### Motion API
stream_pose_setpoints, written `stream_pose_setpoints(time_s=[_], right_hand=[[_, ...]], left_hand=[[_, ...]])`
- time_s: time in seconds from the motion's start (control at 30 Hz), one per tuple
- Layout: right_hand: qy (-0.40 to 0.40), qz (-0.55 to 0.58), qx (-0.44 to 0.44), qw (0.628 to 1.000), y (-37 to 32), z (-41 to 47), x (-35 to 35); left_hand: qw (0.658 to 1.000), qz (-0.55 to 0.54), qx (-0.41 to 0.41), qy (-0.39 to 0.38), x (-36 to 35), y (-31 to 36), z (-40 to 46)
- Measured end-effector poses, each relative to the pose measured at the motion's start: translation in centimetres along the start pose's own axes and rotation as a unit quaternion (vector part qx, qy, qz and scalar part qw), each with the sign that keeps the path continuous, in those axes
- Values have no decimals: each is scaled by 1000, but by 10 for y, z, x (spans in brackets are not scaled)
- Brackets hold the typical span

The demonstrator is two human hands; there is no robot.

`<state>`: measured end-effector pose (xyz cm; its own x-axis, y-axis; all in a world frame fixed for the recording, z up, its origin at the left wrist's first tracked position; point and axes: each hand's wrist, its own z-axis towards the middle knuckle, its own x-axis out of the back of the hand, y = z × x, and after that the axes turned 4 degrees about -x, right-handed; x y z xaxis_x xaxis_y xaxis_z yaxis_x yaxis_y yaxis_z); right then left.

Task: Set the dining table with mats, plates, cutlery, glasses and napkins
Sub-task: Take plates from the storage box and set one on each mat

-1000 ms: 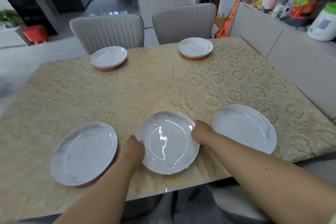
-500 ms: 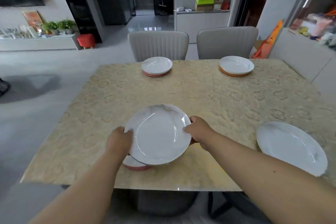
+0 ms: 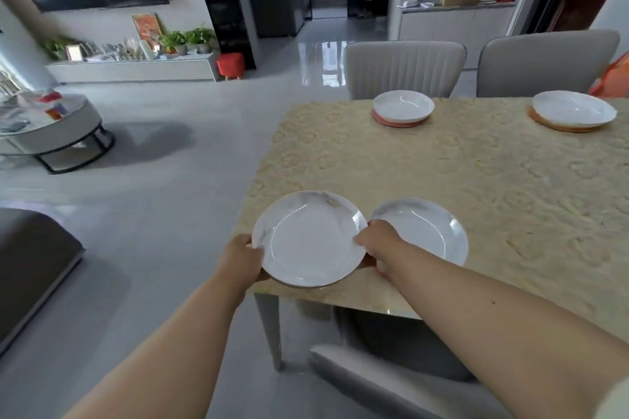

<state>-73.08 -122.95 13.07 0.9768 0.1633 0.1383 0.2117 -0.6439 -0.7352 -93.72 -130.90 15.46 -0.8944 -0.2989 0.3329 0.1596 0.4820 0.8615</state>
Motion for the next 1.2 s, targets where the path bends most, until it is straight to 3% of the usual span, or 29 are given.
stream_pose_setpoints(time_s=[0.27,0.43,0.63,0.77,0.9,0.97,1.03,1.1,1.2], right_hand=[[59,-66,-21,996,-11,30,-54],[102,-243,-44,964,-30,58,-60],[91,-444,-85,887,-48,96,-72],[64,-413,-109,902,-61,107,-73],[3,-446,-237,863,-78,107,-77],[49,-519,-201,830,-99,102,-81],[150,-551,-116,813,-123,101,-88],[203,-521,-54,827,-149,102,-105],[201,-447,17,871,-187,113,-148]], left_hand=[[999,-16,32,-11,34,-14,55],[998,27,38,-40,39,-14,102],[988,110,43,-102,35,-6,157],[969,163,91,-163,39,-6,180],[931,233,115,-256,45,1,196],[896,310,102,-301,50,10,205],[882,348,80,-309,58,20,221],[892,334,55,-301,71,35,242],[906,316,-4,-282,105,64,276]])
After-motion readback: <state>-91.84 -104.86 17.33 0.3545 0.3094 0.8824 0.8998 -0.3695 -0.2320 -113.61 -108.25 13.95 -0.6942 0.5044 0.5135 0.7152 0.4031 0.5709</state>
